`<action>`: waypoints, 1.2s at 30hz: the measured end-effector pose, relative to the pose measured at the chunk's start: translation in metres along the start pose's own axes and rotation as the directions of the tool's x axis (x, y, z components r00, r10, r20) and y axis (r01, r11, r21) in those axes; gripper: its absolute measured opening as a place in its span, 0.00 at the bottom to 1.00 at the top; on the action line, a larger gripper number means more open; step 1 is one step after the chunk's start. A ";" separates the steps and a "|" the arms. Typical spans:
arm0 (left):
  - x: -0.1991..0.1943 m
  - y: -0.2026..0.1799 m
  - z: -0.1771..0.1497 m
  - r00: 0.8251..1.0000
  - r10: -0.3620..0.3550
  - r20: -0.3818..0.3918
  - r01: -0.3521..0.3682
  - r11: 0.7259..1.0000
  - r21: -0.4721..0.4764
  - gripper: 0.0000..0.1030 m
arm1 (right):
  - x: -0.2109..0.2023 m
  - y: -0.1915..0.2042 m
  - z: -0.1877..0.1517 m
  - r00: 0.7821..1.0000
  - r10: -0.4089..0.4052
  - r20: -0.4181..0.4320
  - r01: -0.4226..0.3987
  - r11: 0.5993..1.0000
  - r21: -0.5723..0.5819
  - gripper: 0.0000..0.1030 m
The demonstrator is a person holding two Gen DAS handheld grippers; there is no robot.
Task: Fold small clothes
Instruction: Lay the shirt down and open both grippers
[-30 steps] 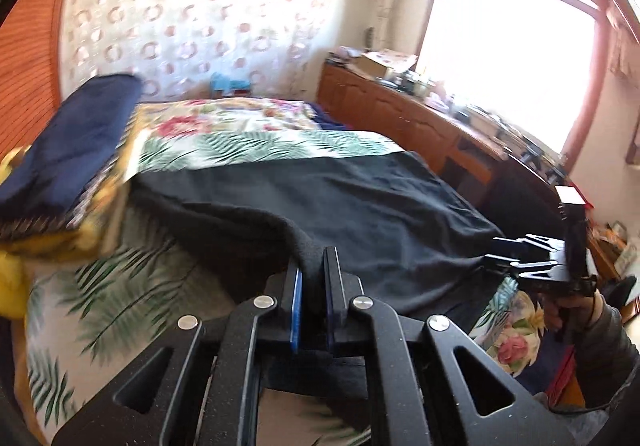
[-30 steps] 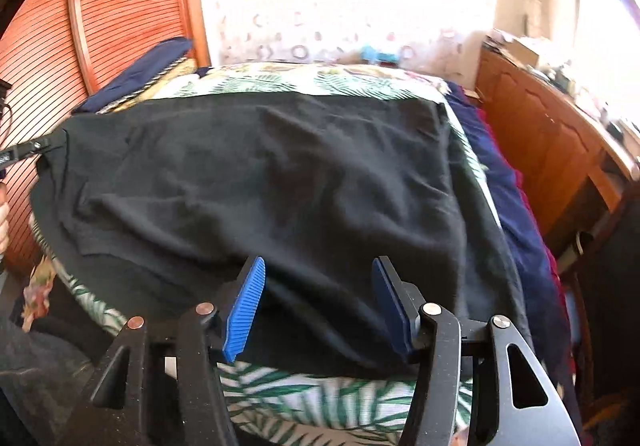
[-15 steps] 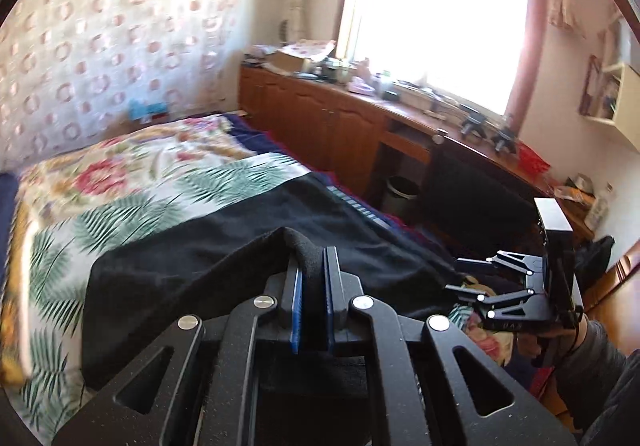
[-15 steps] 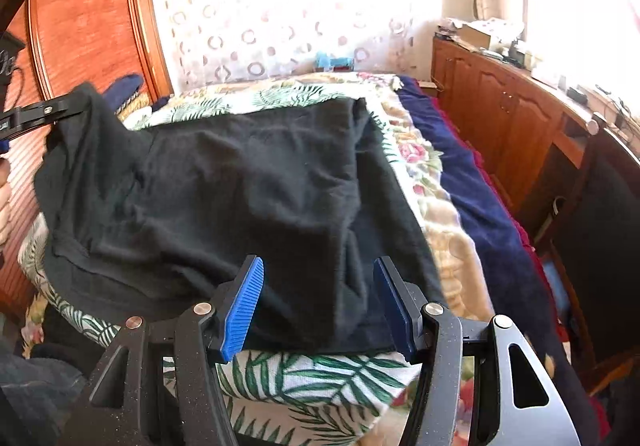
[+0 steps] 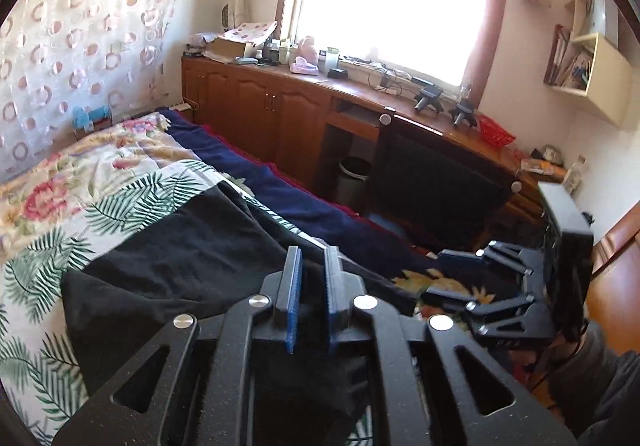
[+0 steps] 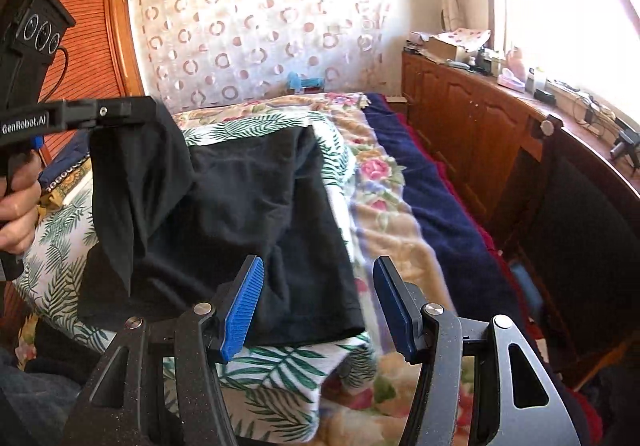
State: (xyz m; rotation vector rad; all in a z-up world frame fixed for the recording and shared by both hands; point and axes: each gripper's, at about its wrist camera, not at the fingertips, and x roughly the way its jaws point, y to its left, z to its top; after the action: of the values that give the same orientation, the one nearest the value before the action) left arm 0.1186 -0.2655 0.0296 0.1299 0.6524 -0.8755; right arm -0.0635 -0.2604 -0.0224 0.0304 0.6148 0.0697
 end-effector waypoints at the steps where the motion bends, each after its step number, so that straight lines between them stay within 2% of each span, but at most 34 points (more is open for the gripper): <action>1: -0.002 0.001 0.000 1.000 0.006 0.008 -0.006 1.000 0.006 0.36 | 0.001 -0.001 0.000 1.000 -0.007 -0.004 0.007 1.000 0.001 0.57; 4: -0.013 0.012 -0.002 0.999 0.017 0.033 -0.017 1.000 -0.001 0.58 | 0.007 -0.003 0.003 1.000 -0.011 -0.020 0.011 1.000 0.003 0.57; 7: -0.023 0.032 -0.008 0.997 0.071 0.041 -0.070 0.997 -0.014 0.73 | 0.014 0.002 0.009 1.000 -0.001 -0.027 0.001 1.000 0.002 0.57; 12: -0.045 0.079 -0.039 0.980 0.200 0.014 -0.198 0.978 -0.058 0.73 | 0.028 0.017 0.020 0.999 0.044 -0.029 -0.044 0.999 -0.011 0.57; 16: -0.053 0.117 -0.070 0.964 0.263 -0.046 -0.267 0.955 -0.129 0.73 | 0.056 0.024 0.028 0.996 0.081 -0.044 -0.083 0.996 -0.033 0.57; 20: -0.054 0.144 -0.101 0.957 0.270 -0.108 -0.286 0.939 -0.192 0.73 | 0.077 0.033 0.035 0.993 0.103 -0.062 -0.106 0.993 -0.053 0.57; 24: -0.047 0.150 -0.118 0.963 0.224 -0.147 -0.253 0.942 -0.220 0.73 | 0.092 0.040 0.040 0.990 0.119 -0.079 -0.124 0.990 -0.066 0.57; 26: -0.040 0.149 -0.126 0.967 0.195 -0.163 -0.228 0.947 -0.225 0.69 | 0.101 0.044 0.043 0.988 0.124 -0.091 -0.131 0.989 -0.072 0.57; 32: -0.024 0.149 -0.136 0.963 0.168 -0.211 -0.211 0.957 -0.200 0.51 | 0.121 0.047 0.052 0.984 0.135 -0.117 -0.146 0.986 -0.084 0.57; 35: -0.020 0.146 -0.137 0.968 0.124 -0.216 -0.170 0.963 -0.208 0.27 | 0.127 0.044 0.055 0.984 0.138 -0.114 -0.147 0.986 -0.077 0.57; 36: -0.020 0.144 -0.135 0.969 0.126 -0.214 -0.170 0.965 -0.202 0.11 | 0.127 0.044 0.055 0.983 0.141 -0.114 -0.150 0.986 -0.075 0.57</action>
State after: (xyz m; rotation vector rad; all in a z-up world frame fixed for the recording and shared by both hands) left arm 0.1522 -0.1102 -0.0889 0.0678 0.9116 -0.6454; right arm 0.0698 -0.2077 -0.0484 -0.0092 0.7169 0.2400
